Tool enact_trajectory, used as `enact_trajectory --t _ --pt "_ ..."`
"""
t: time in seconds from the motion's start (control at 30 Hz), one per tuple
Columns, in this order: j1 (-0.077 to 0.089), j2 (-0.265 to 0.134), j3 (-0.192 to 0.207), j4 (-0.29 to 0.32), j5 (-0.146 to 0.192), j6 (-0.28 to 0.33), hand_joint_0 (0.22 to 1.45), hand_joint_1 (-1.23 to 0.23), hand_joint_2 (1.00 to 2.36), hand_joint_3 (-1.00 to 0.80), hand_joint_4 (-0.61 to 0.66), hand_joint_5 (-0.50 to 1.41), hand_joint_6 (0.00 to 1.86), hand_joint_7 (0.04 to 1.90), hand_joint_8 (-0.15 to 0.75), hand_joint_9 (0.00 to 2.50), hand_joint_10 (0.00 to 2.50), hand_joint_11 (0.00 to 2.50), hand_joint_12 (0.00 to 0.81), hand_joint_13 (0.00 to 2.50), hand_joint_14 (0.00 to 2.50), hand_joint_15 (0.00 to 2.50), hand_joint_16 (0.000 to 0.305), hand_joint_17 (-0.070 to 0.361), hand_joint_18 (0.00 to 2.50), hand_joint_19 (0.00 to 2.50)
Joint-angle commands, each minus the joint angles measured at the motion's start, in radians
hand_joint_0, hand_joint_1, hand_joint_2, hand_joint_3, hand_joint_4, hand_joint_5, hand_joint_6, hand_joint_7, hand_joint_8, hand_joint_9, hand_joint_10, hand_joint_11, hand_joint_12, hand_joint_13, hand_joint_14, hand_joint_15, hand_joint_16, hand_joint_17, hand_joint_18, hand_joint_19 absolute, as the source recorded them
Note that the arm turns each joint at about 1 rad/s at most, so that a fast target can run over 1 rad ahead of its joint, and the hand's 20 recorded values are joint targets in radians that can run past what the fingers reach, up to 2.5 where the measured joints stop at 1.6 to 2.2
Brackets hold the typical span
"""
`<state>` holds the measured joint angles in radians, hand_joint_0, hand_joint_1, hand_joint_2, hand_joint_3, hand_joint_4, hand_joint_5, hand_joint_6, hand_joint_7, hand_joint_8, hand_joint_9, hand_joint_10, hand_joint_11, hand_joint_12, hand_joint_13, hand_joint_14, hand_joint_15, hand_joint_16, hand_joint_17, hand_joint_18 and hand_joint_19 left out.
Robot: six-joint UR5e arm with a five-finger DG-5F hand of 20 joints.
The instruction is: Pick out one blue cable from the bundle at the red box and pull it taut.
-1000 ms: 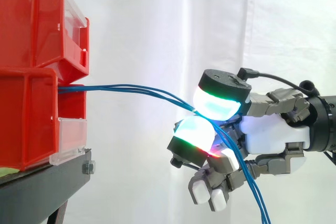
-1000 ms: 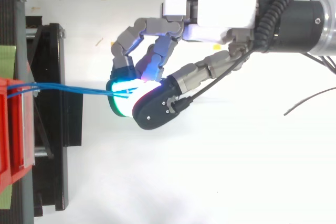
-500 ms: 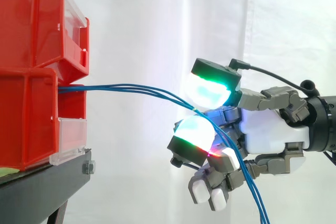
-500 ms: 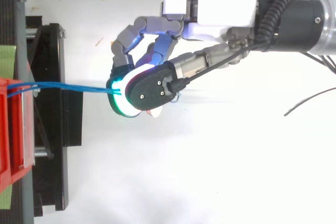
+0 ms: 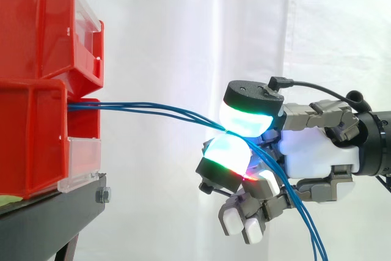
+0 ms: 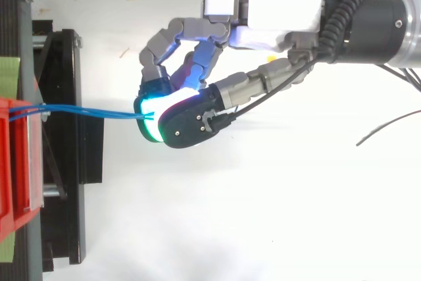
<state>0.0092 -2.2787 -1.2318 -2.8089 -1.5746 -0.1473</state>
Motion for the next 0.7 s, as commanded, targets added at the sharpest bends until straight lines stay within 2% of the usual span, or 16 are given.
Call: enact_trajectory --t 0.0,0.67 --pt "0.0 0.001 0.0 0.0 0.001 0.0 0.63 -0.82 1.03 -0.04 0.08 -0.14 0.9 1.15 0.348 1.15 0.03 0.76 0.509 0.79 0.02 0.48 0.062 0.139 0.68 0.71" --pt "0.0 -0.001 0.0 -0.003 0.002 0.014 0.75 -0.92 1.01 -0.4 0.0 -0.15 0.92 1.11 0.321 1.11 0.03 0.76 0.476 0.77 0.02 0.46 0.062 0.139 0.7 0.68"
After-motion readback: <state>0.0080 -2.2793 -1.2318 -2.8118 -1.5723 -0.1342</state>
